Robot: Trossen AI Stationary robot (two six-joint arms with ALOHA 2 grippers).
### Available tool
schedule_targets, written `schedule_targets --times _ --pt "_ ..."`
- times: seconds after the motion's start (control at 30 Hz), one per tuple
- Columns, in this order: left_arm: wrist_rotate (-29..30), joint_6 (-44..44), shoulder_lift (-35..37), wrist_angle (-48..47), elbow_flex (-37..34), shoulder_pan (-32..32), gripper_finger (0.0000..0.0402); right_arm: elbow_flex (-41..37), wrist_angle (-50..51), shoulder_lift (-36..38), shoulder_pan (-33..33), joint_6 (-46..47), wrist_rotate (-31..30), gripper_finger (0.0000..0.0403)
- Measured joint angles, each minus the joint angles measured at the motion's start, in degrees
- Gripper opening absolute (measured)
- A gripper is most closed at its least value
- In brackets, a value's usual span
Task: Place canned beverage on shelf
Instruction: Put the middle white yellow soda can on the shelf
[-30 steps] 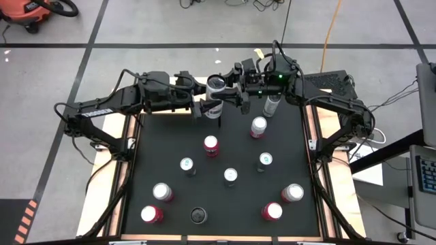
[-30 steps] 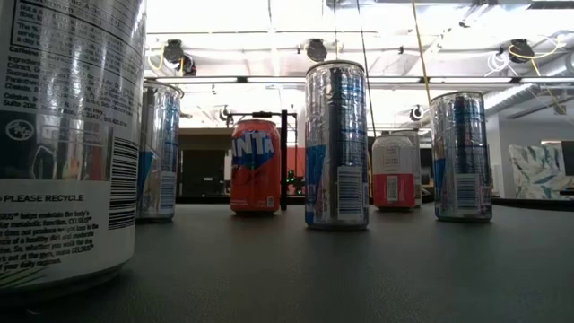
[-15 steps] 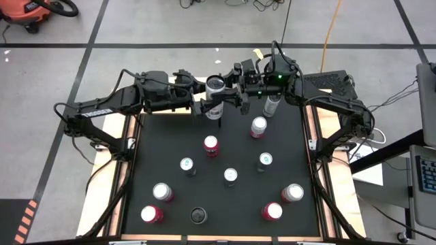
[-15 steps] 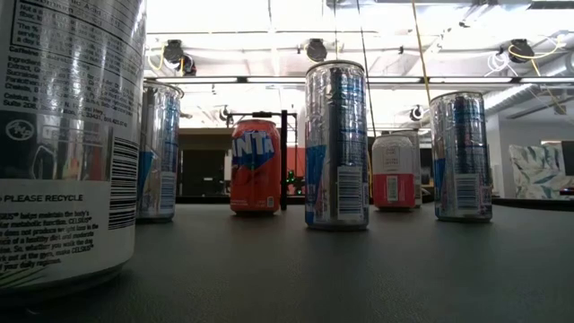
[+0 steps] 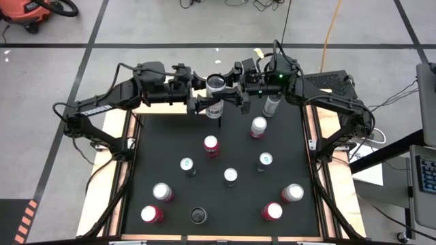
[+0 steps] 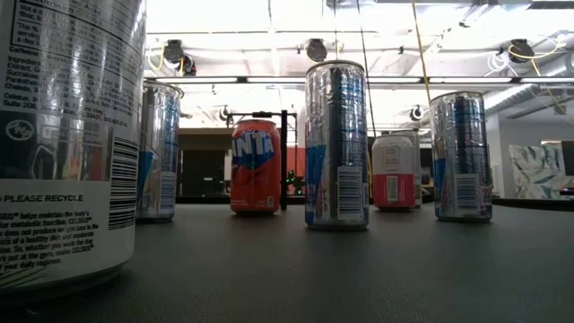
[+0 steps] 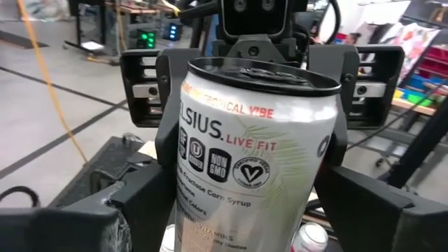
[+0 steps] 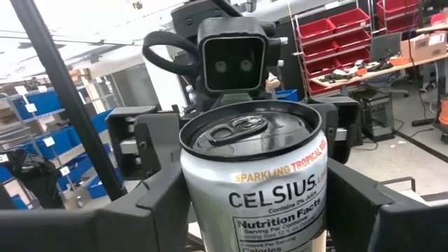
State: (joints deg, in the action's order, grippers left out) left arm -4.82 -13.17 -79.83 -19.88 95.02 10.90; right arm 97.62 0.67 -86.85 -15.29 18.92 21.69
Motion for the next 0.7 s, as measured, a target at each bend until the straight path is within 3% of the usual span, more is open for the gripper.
schedule_targets --times 0.2,0.4,0.7 --pt "-5.0 0.24 0.18 -0.19 -0.04 1.81 0.0288 0.0 -0.37 0.0 0.0 0.55 1.13 0.0237" --pt "-5.49 1.91 0.18 -0.63 -0.07 1.92 0.0256 0.0 -0.31 0.0 0.0 0.68 1.05 0.0239" --pt "-5.52 1.36 0.32 -0.62 -0.09 2.25 0.0248 0.0 -0.48 0.0 -0.09 4.3 0.96 0.0276"
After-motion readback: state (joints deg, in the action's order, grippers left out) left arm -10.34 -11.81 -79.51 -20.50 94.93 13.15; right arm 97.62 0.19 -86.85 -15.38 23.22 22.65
